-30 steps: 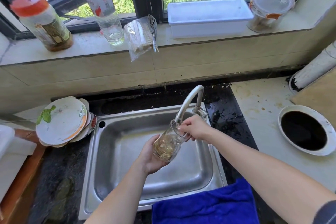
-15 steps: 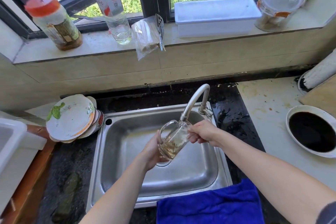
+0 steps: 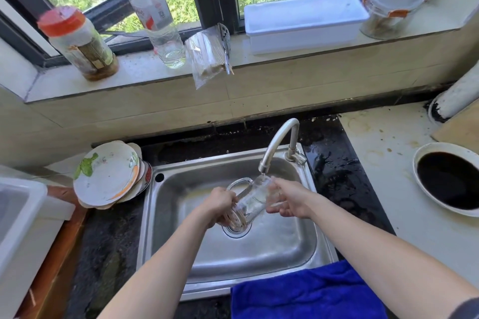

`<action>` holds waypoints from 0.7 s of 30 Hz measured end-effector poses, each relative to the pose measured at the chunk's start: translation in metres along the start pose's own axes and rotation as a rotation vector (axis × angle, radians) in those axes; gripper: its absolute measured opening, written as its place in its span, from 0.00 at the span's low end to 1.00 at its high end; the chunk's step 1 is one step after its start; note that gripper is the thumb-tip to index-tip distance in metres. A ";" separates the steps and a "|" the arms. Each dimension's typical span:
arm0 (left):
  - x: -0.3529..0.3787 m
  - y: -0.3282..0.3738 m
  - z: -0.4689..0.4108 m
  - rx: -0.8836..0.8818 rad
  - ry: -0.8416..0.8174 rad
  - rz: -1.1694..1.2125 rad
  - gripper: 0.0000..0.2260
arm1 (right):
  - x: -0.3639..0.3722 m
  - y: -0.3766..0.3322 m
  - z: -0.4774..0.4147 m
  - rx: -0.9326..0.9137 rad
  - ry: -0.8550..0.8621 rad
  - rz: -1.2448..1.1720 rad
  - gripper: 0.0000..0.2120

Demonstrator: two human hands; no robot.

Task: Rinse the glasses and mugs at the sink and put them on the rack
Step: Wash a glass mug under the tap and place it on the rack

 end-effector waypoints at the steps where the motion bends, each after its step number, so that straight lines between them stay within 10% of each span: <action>1: 0.001 -0.002 -0.001 -0.013 -0.005 0.015 0.07 | 0.001 -0.007 0.001 -0.048 -0.010 0.022 0.22; 7: 0.006 -0.002 -0.014 -0.019 -0.105 0.213 0.04 | 0.003 -0.057 0.003 -0.467 -0.020 0.407 0.08; 15: 0.020 0.006 -0.029 -0.232 -0.330 0.611 0.15 | 0.032 -0.099 0.049 -1.344 0.045 1.344 0.17; 21: 0.048 0.022 -0.037 -0.248 -0.431 0.387 0.07 | 0.031 -0.090 0.063 -1.558 -0.024 1.535 0.05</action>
Point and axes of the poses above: each hand's wrist, its own z-axis away from the middle knuckle, its own x-axis out of the palm, y = z × x, the point moved 10 cm from there along -z, towards the middle knuckle, and after that the axes turned 11 degrees about -x, right-handed, at the moved point
